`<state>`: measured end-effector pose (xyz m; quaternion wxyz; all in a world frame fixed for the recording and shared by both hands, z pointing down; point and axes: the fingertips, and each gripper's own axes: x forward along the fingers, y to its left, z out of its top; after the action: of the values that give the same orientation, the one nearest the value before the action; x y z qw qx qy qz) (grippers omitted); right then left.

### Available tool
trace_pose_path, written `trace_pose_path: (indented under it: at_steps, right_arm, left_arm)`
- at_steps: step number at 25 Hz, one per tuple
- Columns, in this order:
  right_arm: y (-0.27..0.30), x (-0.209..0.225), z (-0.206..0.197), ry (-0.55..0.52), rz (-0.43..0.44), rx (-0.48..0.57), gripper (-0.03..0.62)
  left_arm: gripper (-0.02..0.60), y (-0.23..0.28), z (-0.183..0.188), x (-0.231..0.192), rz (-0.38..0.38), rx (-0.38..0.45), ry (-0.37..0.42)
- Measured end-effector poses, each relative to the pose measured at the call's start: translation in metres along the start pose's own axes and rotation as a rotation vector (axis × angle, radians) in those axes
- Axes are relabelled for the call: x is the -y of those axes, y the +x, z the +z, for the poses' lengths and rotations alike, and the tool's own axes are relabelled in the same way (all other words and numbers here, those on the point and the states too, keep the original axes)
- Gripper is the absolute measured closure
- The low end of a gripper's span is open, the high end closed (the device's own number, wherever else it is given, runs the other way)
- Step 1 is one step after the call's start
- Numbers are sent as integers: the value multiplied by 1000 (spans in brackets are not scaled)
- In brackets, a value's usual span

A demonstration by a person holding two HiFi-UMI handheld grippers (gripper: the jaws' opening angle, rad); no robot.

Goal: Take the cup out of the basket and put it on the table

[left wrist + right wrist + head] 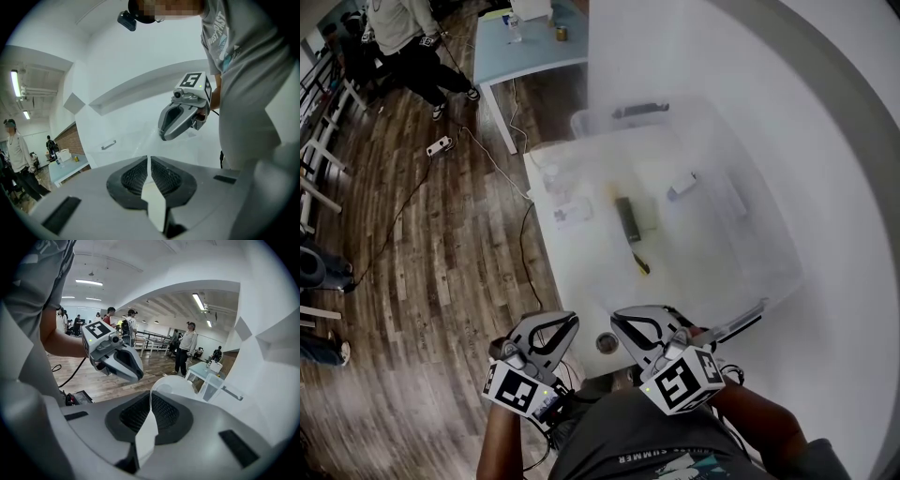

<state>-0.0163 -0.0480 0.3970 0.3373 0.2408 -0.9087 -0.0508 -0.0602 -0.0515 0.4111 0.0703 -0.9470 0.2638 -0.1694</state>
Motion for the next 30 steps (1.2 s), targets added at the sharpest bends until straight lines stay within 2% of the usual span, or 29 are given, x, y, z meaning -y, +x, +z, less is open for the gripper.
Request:
trace_pose_path:
  at_steps: [4, 9, 17, 30]
  right_arm:
    - [11, -7, -14, 27, 20, -27, 569]
    - [16, -14, -10, 26, 44, -23, 569]
    - [29, -52, -4, 19, 127, -22, 569]
    - [64, -92, -12, 72, 184, -38, 569]
  left_arm:
    - [565, 0, -4, 2, -1, -10, -4]
    - [565, -1, -12, 3, 7, -24, -20]
    - [565, -12, -24, 7, 27, -38, -43]
    - [565, -45, -49, 14, 60, -75, -79]
